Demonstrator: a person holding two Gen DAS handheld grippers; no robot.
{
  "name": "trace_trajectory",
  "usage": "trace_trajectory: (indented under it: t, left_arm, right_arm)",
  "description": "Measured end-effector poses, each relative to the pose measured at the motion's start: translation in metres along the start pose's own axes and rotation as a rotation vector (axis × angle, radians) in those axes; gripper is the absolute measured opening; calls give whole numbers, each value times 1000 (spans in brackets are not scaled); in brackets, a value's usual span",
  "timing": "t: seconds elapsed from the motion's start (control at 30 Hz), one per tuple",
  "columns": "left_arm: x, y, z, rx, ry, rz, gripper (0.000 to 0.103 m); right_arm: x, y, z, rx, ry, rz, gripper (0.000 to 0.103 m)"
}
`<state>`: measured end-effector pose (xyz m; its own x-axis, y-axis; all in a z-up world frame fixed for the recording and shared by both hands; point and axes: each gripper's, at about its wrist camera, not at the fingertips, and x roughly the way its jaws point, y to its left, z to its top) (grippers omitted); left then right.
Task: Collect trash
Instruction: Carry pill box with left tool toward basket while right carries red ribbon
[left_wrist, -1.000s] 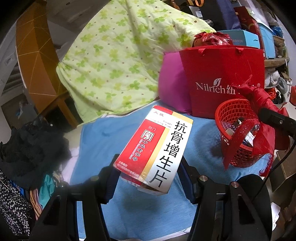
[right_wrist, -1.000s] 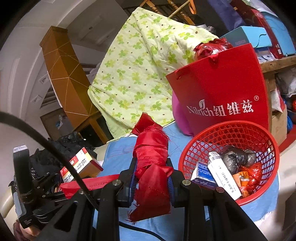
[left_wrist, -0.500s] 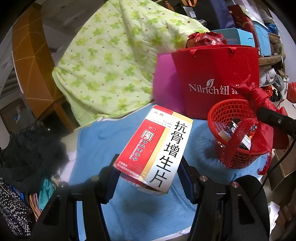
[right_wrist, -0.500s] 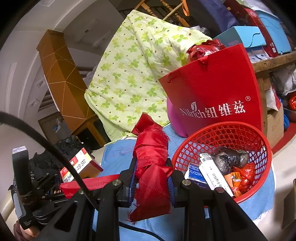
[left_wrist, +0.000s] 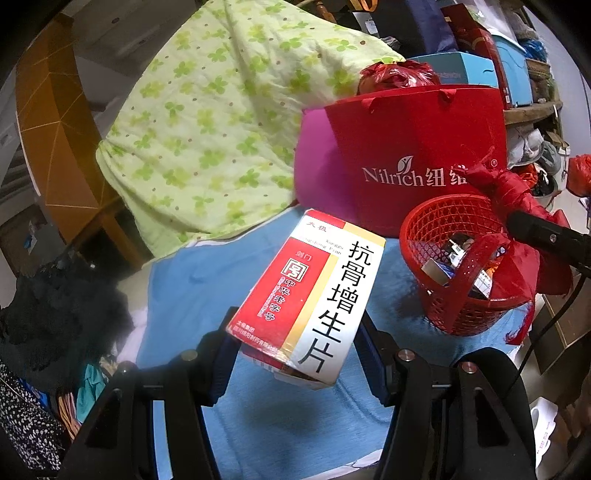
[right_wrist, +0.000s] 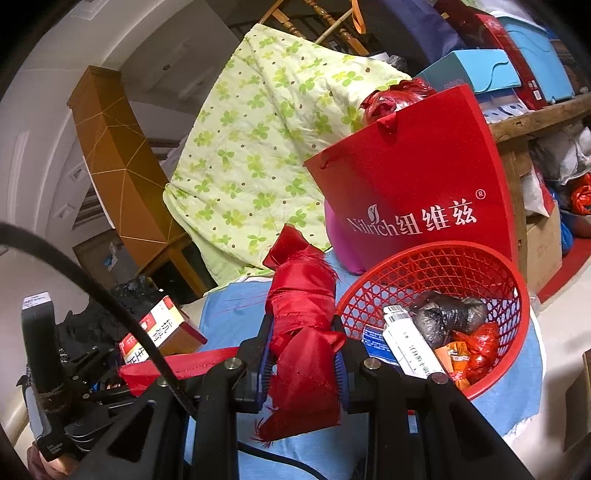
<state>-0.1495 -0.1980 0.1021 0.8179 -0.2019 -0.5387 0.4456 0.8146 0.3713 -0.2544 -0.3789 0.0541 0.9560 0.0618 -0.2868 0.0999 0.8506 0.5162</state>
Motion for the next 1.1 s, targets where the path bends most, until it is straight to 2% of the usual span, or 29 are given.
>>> trace_trajectory:
  t: [1.1]
  left_arm:
    - [4,-40,10,87,7,-42,61]
  right_arm:
    - [-10,-29,0,54,-6,-32,30]
